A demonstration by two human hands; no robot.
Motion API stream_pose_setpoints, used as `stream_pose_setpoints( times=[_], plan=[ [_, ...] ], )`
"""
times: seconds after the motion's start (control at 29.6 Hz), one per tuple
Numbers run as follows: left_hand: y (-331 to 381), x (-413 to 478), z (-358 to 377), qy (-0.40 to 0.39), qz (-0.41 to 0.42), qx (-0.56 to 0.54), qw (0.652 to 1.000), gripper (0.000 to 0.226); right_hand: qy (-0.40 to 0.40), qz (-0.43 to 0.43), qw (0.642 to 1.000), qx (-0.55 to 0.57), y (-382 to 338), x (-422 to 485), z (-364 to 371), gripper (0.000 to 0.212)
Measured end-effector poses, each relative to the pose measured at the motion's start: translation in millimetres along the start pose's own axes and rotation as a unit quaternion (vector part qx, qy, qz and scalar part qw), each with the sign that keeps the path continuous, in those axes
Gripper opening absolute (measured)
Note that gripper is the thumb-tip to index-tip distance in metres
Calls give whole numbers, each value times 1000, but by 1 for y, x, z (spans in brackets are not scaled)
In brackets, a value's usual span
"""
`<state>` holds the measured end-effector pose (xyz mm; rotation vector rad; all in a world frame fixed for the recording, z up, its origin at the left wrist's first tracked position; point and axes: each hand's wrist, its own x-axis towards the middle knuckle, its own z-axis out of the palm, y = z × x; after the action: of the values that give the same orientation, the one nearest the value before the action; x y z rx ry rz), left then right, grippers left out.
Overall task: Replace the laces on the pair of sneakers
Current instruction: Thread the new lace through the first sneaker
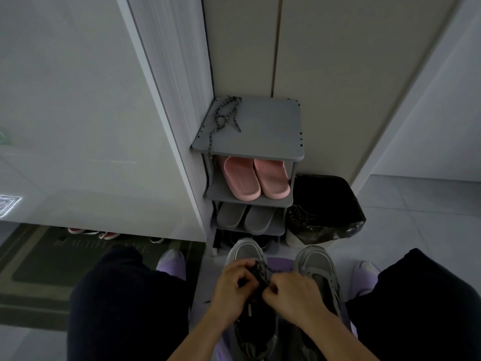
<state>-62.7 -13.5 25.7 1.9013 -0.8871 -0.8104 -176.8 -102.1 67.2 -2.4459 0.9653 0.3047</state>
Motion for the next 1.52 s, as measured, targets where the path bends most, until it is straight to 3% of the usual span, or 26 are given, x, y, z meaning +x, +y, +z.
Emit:
stream_pose_setpoints(
  times=[0.1,0.2,0.27,0.34,0.37,0.41,0.51,0.57,0.64,0.68,0.78,0.84,0.91,0.98,1.15,1.22,1.28,1.39,1.42,1.52],
  plan=[
    [9,-3,-14,32,-36,-80,996,22,-4,53,999,1,13,-4,-6,36],
    [12,-1,-67,140,-76,-199,967,16,0,75,997,2,24,-7,-8,31],
    [8,0,-119,218,-77,-255,939,21,-1,78,997,3,25,-9,-7,32],
    [8,-2,-154,281,-44,-394,874,41,-3,69,997,16,23,-8,-7,35],
    [12,-3,-159,277,-28,-449,849,43,-5,59,998,21,21,-8,-7,37],
    [14,-1,-156,262,-33,-448,854,38,-9,48,999,18,18,-6,-7,38],
    [22,2,-112,143,-122,-236,953,20,-32,21,999,6,12,-2,-7,39],
    [19,0,-75,20,-125,-26,992,5,-35,16,999,6,12,1,-7,39],
    [9,-2,-43,-81,-79,195,974,31,-31,15,999,11,13,2,-6,39],
    [7,-3,-33,-106,-65,231,965,32,-28,14,999,15,13,3,-5,39],
    [9,-5,-24,-102,-45,238,965,18,-10,13,1000,10,13,4,-2,41],
    [8,-7,-24,-106,-54,177,977,9,-3,15,1000,7,12,5,0,41],
    [9,-11,-26,-142,-63,136,978,14,1,17,1000,9,11,6,1,41],
    [6,-10,-32,-157,-42,169,972,19,3,23,1000,5,10,7,0,40],
    [6,-5,-58,-88,-21,136,987,27,17,34,999,-4,9,5,3,40],
    [12,-11,-55,-142,-26,132,981,18,18,38,999,13,11,4,3,40],
    [20,-20,-47,-247,-28,149,957,7,4,41,999,33,16,5,4,40],
    [19,-27,-38,-341,-9,202,918,24,-1,20,999,47,18,4,1,27],
    [18,-26,-37,-323,-18,198,925,28,9,-2,998,59,18,4,-1,20],
    [6,-12,-37,-143,-18,223,964,22,15,-94,995,34,13,3,-4,35]
  ],
)
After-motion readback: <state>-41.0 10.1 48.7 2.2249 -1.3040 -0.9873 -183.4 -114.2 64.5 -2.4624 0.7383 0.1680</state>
